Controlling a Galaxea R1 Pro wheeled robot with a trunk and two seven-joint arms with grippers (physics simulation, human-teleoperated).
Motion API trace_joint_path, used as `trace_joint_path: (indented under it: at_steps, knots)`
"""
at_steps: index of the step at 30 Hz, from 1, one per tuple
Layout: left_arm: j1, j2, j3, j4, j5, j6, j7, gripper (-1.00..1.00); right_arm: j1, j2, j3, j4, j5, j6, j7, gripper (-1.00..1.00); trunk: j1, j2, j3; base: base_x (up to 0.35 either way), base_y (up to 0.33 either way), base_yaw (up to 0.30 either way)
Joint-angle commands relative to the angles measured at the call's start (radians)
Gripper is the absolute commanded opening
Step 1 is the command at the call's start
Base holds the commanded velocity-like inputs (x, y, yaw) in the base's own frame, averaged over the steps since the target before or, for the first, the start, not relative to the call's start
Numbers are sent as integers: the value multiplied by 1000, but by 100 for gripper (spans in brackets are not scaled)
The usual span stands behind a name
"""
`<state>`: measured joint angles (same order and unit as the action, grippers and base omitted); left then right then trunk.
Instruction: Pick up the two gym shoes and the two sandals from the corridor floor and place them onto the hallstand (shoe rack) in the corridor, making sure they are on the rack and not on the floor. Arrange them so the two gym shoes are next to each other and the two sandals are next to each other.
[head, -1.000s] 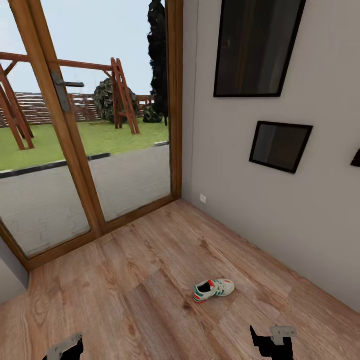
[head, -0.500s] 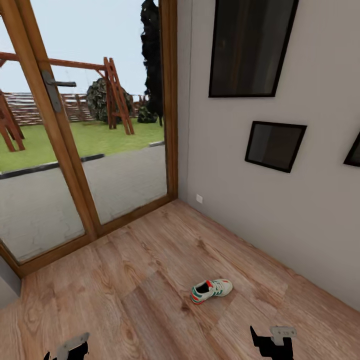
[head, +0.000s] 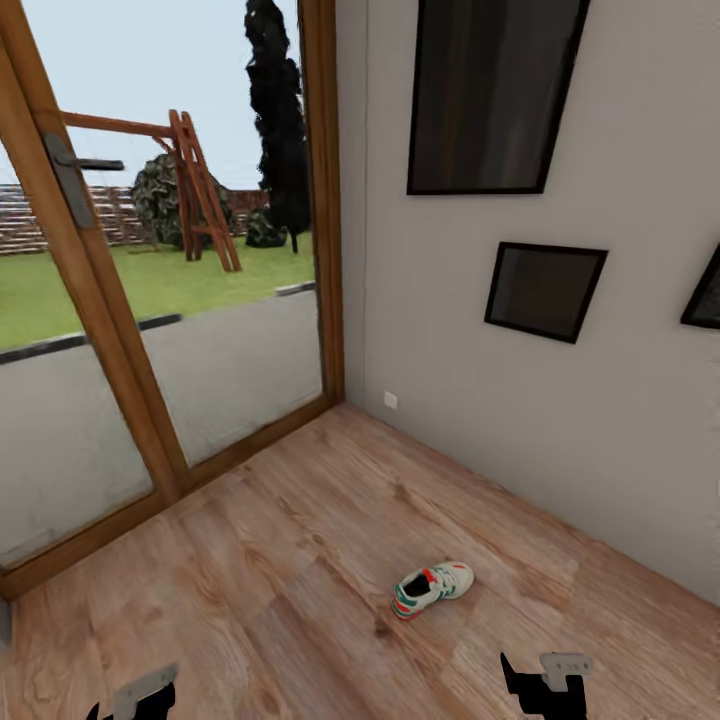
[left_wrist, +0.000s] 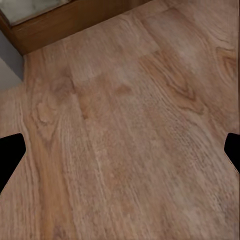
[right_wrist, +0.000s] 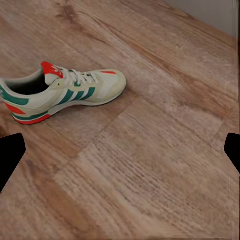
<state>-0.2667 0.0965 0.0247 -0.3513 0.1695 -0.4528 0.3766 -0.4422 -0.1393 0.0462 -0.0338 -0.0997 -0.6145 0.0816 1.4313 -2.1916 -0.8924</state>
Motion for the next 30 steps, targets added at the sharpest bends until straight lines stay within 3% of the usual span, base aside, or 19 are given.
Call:
trace_joint_path:
  at_steps: [1,9,14,30]
  knots:
    - [0,0,-2,0,8,-4,-2,100,-1,0,4,2,-11,-4,7,100,0,0,-1,105,301,-289]
    - [0,0,-2,0,7,-7,-1,100,-1,0,4,2,-11,-4,7,100,0,0,-1,177,269,-291]
    - [0,-1,-3,0,7,-18,-1,100,-1,0,4,1,-11,-4,7,100,0,0,-1,40,53,-232]
    - [0,-1,-2,0,7,-20,-1,100,-1,0,3,-1,-11,-5,7,100,0,0,-1,5,4,-16]
